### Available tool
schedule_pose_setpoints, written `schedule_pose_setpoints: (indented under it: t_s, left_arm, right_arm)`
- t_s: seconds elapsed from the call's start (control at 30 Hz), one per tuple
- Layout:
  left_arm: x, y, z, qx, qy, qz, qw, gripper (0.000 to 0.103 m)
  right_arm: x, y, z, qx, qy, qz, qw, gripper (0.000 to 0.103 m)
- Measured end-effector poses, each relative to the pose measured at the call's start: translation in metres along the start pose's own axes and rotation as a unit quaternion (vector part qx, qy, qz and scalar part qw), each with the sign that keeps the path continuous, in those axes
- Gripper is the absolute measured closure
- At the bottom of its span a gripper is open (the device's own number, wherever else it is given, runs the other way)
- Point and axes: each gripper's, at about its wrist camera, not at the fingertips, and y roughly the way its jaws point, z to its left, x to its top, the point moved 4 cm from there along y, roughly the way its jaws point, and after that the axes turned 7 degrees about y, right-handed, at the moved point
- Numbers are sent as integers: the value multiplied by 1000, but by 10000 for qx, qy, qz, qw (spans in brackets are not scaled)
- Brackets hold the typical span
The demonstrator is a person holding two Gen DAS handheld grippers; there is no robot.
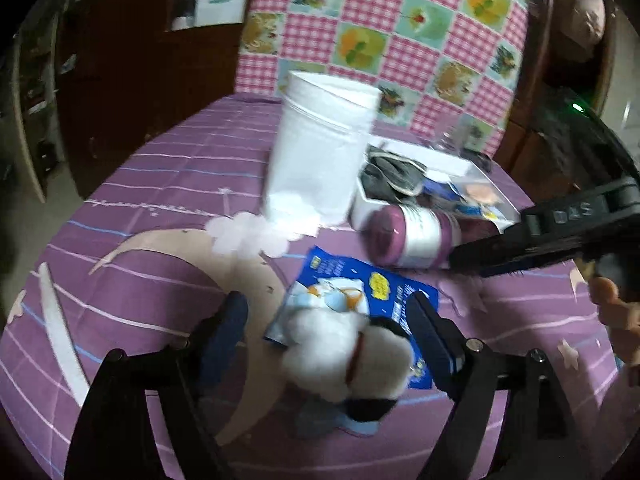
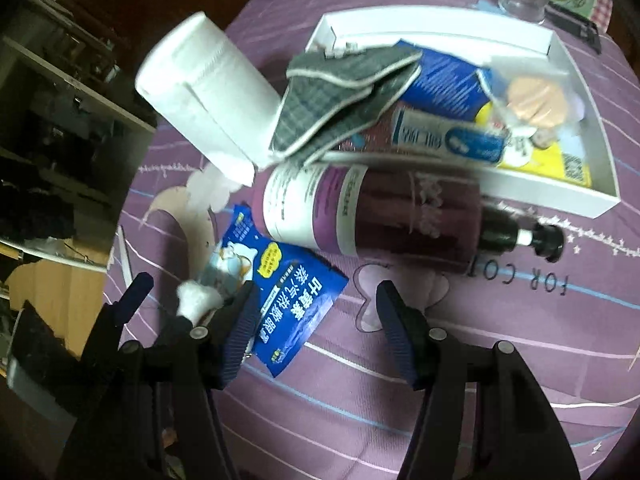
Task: Organize soft objects
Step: 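Grasp the white cotton item with the left gripper while the right grasps a blue packet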
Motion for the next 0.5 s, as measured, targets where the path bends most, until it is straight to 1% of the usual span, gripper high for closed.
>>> schedule_pose_setpoints:
  t_s: [0.07, 0.2, 0.3, 0.4, 0.43, 0.47, 0.5]
  left_arm:
    - [-3, 5, -6, -6, 122, 143, 9998, 21]
    - [-9, 16, -18, 136, 466, 422, 9979, 21]
    - [-14, 21, -24, 215, 672, 569, 9959, 21]
    - [-19, 28, -27, 381, 827, 720, 9932, 22]
    - [-22, 32, -27, 477, 865, 831, 9916, 29]
    - [-25, 38, -26, 575, 897, 990, 9894, 44]
    - [-24, 38, -26, 504, 847, 928, 9908, 48]
  right_arm:
    - [-1, 7, -1, -54, 8, 86, 9999, 42]
    - [-1, 16, -6, -79, 35, 224, 9997, 42]
    - [1, 17, -9, -111, 69, 183, 9997, 42]
    - [2, 18, -6, 5, 49, 95, 9999, 42]
    - [2, 20, -4, 35, 37, 64, 10000, 42]
    - [2, 21, -1, 59, 8, 24, 10000, 42]
    - [2, 23, 3, 77, -37, -31, 10000, 42]
